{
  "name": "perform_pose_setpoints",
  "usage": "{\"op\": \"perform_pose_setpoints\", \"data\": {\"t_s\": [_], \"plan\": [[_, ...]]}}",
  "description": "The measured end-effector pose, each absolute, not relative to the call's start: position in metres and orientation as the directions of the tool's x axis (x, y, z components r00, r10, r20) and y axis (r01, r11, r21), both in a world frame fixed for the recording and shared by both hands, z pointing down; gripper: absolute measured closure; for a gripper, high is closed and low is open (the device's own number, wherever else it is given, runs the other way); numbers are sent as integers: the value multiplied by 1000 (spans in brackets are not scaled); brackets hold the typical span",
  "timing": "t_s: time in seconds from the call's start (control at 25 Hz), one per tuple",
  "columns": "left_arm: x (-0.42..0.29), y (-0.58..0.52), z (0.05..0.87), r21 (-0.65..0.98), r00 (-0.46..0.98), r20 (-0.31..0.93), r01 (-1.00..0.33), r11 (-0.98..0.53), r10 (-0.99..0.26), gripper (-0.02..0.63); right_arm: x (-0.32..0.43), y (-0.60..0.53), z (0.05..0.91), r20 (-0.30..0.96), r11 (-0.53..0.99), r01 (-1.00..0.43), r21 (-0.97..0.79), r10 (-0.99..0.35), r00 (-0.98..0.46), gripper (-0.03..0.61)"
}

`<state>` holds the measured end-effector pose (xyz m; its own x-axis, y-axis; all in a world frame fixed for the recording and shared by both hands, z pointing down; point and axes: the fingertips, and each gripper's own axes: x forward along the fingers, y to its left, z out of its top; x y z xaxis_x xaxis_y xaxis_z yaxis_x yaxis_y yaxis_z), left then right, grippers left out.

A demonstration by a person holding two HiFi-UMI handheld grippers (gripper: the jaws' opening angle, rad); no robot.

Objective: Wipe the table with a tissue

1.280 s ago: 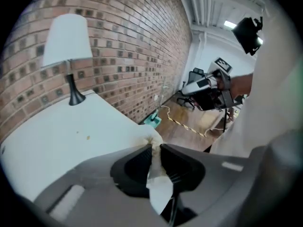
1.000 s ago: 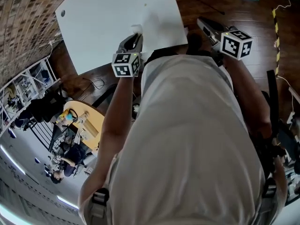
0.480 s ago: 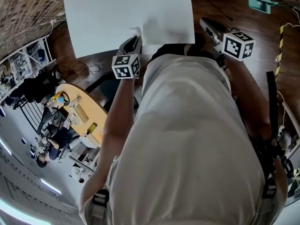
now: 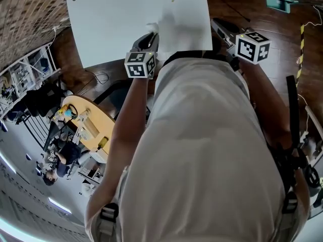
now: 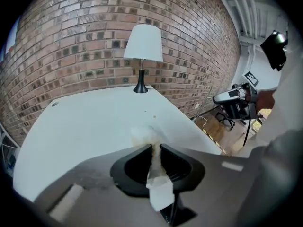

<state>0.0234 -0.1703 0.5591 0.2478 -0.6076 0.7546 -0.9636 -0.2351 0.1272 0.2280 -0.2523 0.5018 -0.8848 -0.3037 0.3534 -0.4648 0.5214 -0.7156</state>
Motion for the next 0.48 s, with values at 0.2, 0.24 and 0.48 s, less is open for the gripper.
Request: {"op": "perform_pose_setpoints", "data": {"t_s": [0.2, 0.24, 0.48], "plan": [[24, -209, 561, 132, 289, 750, -947, -293, -595, 546, 223, -258, 501, 367, 508, -490, -708, -328, -870, 571], [24, -215, 562, 133, 294, 750, -944, -301, -592, 546, 222, -259, 501, 369, 506, -494, -707, -332, -868, 571], [22, -249, 571, 166, 302, 751, -947, -274, -588, 546, 223, -265, 504, 373, 480, -515, -710, -363, -854, 571]]}}
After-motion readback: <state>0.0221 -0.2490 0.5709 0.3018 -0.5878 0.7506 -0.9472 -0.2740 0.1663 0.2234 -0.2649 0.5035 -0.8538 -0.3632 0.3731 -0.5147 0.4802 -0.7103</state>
